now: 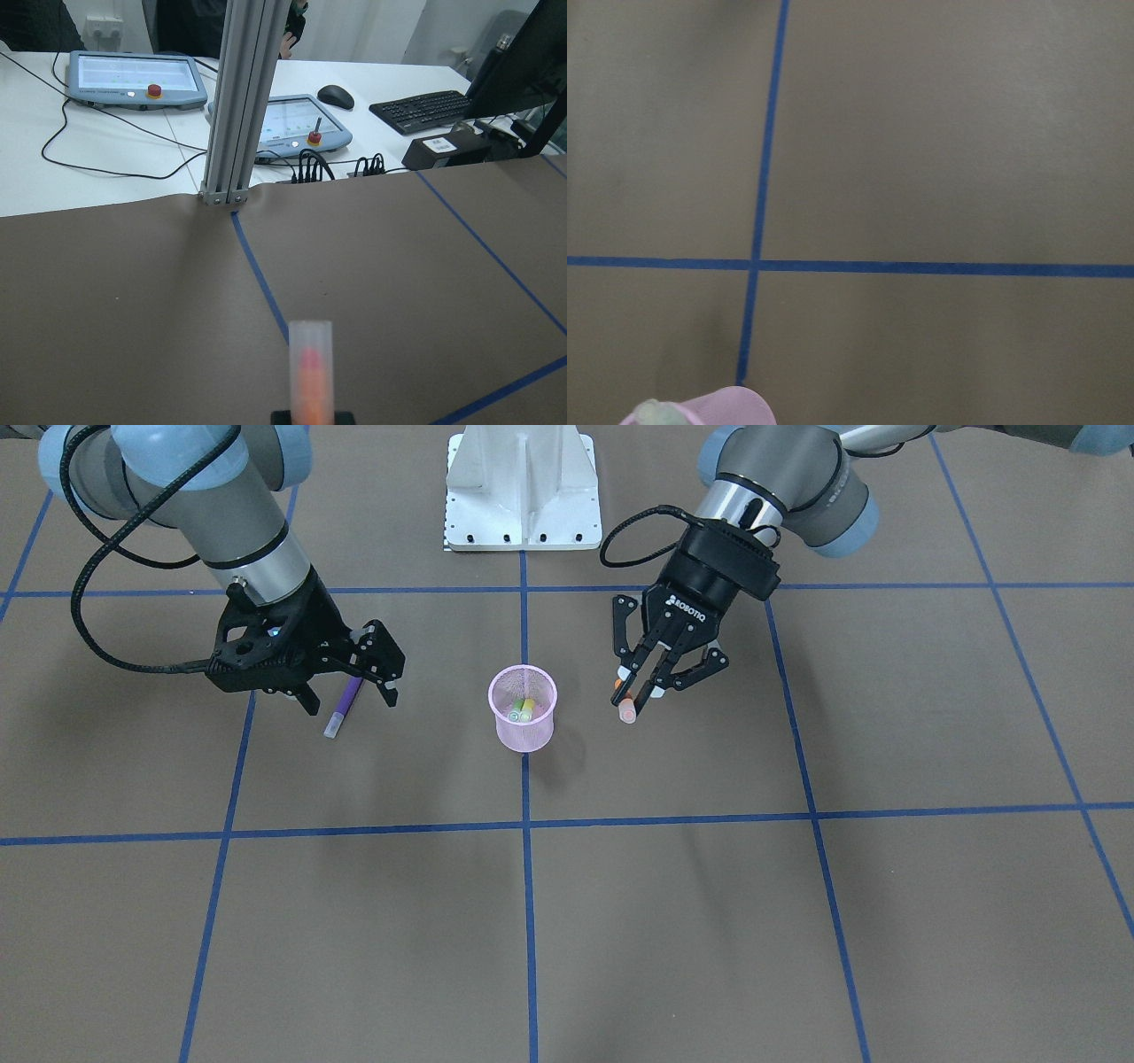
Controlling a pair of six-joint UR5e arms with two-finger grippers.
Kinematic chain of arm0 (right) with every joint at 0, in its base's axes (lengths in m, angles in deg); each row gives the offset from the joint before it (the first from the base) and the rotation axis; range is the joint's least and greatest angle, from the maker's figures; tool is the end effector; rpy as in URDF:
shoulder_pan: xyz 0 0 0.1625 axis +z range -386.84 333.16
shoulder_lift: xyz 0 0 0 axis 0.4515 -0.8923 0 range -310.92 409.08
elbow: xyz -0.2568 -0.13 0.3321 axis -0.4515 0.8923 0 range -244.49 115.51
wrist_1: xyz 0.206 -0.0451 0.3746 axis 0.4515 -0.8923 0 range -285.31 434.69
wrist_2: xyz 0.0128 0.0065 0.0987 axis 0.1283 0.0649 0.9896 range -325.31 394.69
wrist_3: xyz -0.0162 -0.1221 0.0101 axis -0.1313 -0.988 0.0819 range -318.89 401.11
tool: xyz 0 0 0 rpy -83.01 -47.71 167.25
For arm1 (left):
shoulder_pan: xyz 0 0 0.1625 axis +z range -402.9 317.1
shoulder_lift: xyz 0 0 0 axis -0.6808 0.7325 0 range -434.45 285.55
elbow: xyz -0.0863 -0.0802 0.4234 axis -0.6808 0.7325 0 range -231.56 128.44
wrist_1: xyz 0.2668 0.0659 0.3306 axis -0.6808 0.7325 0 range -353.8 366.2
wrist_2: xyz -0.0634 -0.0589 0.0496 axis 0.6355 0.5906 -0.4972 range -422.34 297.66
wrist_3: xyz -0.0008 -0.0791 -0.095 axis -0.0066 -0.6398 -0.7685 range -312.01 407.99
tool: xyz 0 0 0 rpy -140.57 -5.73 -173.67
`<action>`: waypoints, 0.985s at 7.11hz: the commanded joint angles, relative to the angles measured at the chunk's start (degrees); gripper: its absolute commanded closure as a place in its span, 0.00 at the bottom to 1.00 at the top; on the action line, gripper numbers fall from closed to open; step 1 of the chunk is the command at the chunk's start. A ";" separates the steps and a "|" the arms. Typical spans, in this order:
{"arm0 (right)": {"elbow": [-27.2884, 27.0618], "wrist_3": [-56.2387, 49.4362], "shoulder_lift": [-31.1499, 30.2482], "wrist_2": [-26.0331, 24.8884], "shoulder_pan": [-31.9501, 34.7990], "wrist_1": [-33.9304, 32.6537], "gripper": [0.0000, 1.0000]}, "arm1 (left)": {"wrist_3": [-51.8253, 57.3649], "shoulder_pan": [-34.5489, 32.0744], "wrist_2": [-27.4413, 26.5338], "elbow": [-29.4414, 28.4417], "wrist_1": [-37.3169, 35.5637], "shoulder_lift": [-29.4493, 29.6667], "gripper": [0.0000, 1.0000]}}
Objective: Collect pens into pen holder
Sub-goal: 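Lower the orange marker into the cup with the left gripper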
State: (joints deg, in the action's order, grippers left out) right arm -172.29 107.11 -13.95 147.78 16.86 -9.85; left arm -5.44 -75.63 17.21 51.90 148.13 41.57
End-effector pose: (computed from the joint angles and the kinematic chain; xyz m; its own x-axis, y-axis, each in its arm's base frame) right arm -0.4046 -0.5039 0.2625 0.5923 0.0486 0.8042 -0.1934 0.9776 0.0834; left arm 0.4435 -0.4702 0.1949 0.3910 0.4454 -0.8055 0.5617 0.5778 0.5921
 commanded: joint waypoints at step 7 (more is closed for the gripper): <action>1.53 5.72 -1.56 4.42 2.00 -5.11 0.01 | -1.59 10.84 -14.16 -19.34 25.67 5.62 1.00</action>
State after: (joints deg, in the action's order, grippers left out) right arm -170.82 112.77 -15.55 152.18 18.86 -14.95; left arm -7.06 -65.63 3.21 33.24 173.66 47.08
